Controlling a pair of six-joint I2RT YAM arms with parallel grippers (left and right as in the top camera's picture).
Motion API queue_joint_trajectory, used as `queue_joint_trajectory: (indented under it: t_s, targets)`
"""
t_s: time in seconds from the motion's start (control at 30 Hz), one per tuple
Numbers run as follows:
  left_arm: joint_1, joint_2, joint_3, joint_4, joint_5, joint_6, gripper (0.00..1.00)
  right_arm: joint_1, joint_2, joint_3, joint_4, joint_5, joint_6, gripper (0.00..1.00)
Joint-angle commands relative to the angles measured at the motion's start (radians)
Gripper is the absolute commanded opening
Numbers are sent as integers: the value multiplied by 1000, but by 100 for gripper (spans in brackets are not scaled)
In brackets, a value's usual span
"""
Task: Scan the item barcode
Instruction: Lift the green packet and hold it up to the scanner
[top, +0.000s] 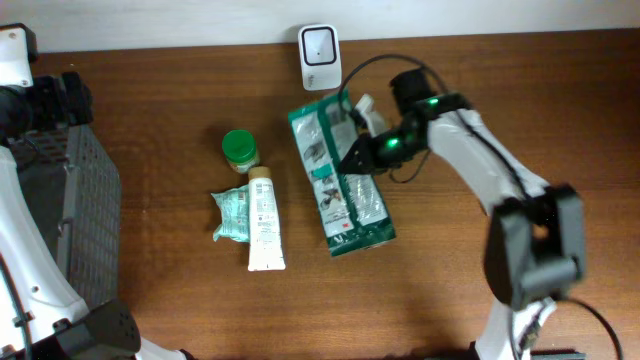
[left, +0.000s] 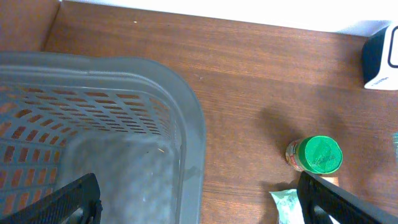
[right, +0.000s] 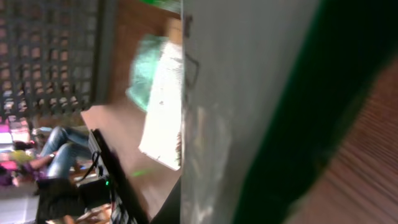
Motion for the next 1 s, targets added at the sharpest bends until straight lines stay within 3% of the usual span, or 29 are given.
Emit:
queue_joint_trajectory:
  t_s: [0.0,0.23,0.57,0.73,0.97]
  targets:
    - [5,-1,-2,1,10,-9,99,-5,-121,4,-42,-21,-127,4]
    - [5,-1,-2,1,10,-9,99,-5,-247,4,-113,-62,-179,4]
    - [5,-1,-2,2,10,-9,99,-4,-254,5,-121,-52,-167,4]
    - [5,-1,-2,1,10,-9,99,4,-252,81,-118,156,-52,4]
    - [5,-1,-2,1,10,-9,99,76,-172,349,-129,651,11,4]
